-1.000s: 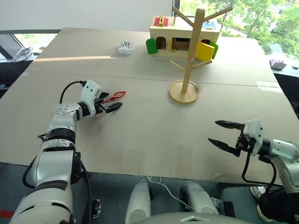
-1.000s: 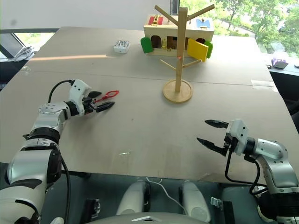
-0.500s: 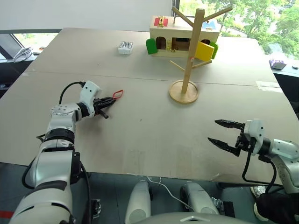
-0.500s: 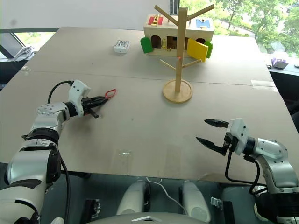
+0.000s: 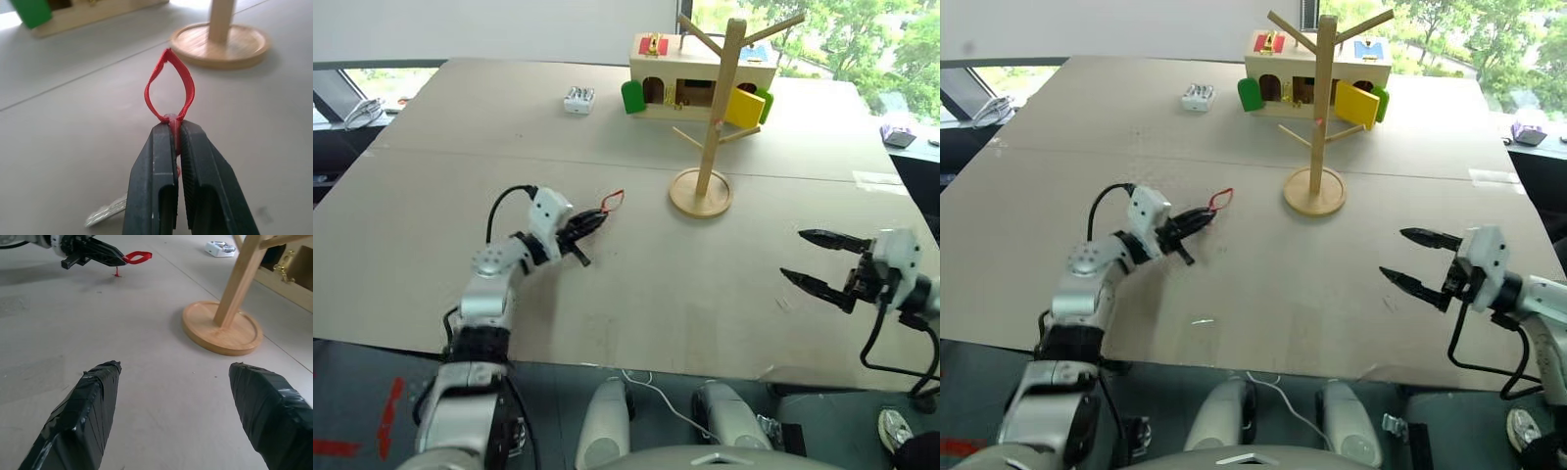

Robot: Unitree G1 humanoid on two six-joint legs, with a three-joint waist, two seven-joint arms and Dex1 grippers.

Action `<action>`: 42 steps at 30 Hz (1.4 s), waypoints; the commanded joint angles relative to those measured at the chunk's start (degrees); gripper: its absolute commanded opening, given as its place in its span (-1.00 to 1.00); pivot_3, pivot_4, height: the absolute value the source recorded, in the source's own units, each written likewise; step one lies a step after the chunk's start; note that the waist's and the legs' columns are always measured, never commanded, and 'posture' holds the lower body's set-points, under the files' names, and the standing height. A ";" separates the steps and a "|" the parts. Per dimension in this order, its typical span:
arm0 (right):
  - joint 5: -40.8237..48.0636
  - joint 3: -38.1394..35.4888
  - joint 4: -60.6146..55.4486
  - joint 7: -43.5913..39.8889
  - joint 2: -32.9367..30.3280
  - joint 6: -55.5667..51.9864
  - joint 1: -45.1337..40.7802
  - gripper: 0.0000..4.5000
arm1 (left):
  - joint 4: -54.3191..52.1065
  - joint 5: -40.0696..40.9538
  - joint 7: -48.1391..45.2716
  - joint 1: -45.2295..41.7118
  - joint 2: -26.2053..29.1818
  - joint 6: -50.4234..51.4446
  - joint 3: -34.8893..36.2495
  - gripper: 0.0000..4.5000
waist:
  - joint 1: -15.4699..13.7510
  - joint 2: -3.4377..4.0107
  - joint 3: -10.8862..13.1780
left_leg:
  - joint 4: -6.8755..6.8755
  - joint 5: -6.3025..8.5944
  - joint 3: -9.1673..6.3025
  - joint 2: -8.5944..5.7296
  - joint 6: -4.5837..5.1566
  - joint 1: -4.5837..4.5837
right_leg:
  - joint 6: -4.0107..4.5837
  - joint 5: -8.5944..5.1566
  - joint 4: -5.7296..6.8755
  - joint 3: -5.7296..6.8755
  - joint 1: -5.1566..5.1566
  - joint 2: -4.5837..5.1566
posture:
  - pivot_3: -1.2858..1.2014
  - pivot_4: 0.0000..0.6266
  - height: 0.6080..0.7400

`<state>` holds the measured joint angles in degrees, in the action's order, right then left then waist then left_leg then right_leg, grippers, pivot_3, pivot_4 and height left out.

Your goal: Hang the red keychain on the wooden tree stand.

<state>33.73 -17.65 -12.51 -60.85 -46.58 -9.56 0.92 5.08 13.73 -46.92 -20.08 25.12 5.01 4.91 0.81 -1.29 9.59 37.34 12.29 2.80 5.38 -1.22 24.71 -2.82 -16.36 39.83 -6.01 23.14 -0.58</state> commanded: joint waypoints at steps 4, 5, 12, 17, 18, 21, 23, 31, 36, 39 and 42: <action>7.89 -7.95 -0.74 -2.27 -6.91 -8.53 -4.40 0.69 | -17.61 1.83 11.69 3.99 -7.14 0.21 0.70 -1.00 | 0.03 0.02 -0.02 | 0.02 0.00 -0.05 -0.03 0.01 -0.08 | -0.01 0.00 -0.01 -0.01 -0.09 -0.02 | 0.03 -0.52 0.92; 8.13 -8.05 -0.47 -2.50 -7.45 -9.28 -4.94 0.69 | -18.46 1.60 12.83 4.17 -8.20 -0.47 0.42 -1.00 | 0.00 0.01 -0.03 | 0.02 0.01 -0.05 -0.05 0.01 -0.08 | -0.01 0.00 -0.02 -0.01 -0.10 0.00 | 0.03 -0.52 0.92; 6.78 -7.31 1.01 -2.96 -8.42 -10.73 -6.88 0.69 | -19.51 -1.49 17.17 2.31 -13.44 -3.87 -5.05 -1.00 | -0.10 -0.02 -0.04 | 0.03 0.00 -0.14 -0.18 0.02 -0.04 | -0.03 -0.01 -0.08 0.04 -0.14 0.09 | 0.03 -0.52 0.92; 7.24 -8.00 0.47 -3.64 -9.36 -12.30 -7.02 0.69 | -17.01 -2.60 18.21 -0.65 -16.59 -5.29 -8.67 -1.00 | -0.13 -0.02 -0.04 | 0.04 0.00 -0.17 -0.23 0.03 -0.03 | -0.08 -0.03 -0.08 0.05 -0.16 0.13 | 0.03 -0.52 0.92; 7.51 -8.38 0.32 -3.84 -9.60 -12.67 -7.03 0.69 | -16.37 -2.57 18.43 -1.41 -17.31 -5.57 -9.08 -1.00 | -0.13 -0.02 -0.04 | 0.04 0.00 -0.17 -0.23 0.04 -0.03 | -0.08 -0.03 -0.08 0.05 -0.16 0.13 | 0.03 -0.52 0.92; 8.00 -9.13 -0.01 -4.13 -9.84 -13.27 -7.13 0.69 | -15.00 -2.52 18.71 -2.95 -18.69 -6.49 -9.76 -1.00 | 0.01 -0.01 -0.04 | 0.04 0.00 -0.18 -0.24 0.04 -0.04 | -0.09 -0.04 -0.08 0.06 -0.16 0.13 | 0.03 -0.52 0.92; 8.00 -9.56 -0.05 -4.11 -9.88 -13.40 -7.06 0.69 | -13.82 -2.70 18.81 -4.07 -19.33 -7.12 -10.40 -1.00 | -0.01 -0.01 -0.04 | 0.04 0.00 -0.19 -0.24 0.04 -0.05 | -0.09 -0.04 -0.07 0.06 -0.17 0.12 | 0.03 -0.52 0.92; 8.99 -11.53 -1.48 -3.06 -8.54 -13.37 -7.44 0.69 | -6.93 -3.36 18.75 -10.32 -22.38 -10.55 -11.27 -1.00 | -0.04 -0.02 -0.04 | 0.04 0.00 -0.20 -0.26 0.04 -0.02 | -0.11 -0.05 -0.11 0.07 -0.17 0.13 | 0.03 -0.52 0.92; 9.93 -12.24 -2.25 -2.74 -8.73 -13.98 -7.81 0.69 | -3.68 -3.52 18.86 -12.96 -23.87 -12.09 -11.82 -1.00 | -0.08 -0.02 -0.04 | 0.04 0.00 -0.20 -0.27 0.04 -0.01 | -0.12 -0.05 -0.11 0.07 -0.18 0.14 | 0.03 -0.52 0.92; 9.90 -12.33 -2.42 -2.65 -8.69 -13.96 -7.81 0.69 | -2.29 -3.88 18.93 -13.68 -24.53 -12.79 -12.25 -1.00 | -0.10 -0.02 -0.04 | 0.04 0.00 -0.22 -0.27 0.04 -0.01 | -0.13 -0.06 -0.11 0.07 -0.18 0.14 | 0.03 -0.52 0.92; 10.01 -12.49 -2.43 -2.59 -8.79 -13.96 -7.90 0.69 | -1.02 -4.20 18.68 -13.83 -24.76 -13.41 -12.87 -1.00 | -0.06 -0.02 -0.04 | 0.04 0.00 -0.21 -0.27 0.04 -0.01 | -0.13 -0.06 -0.11 0.07 -0.18 0.14 | 0.03 -0.52 0.92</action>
<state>42.75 -27.44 -13.22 -63.46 -54.81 -23.65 -6.15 4.41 9.73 -28.39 -33.21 0.72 -6.95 -7.41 0.75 -1.30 9.55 37.38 12.29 2.59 5.10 -1.19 24.70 -2.95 -16.42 39.72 -5.94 22.97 -0.44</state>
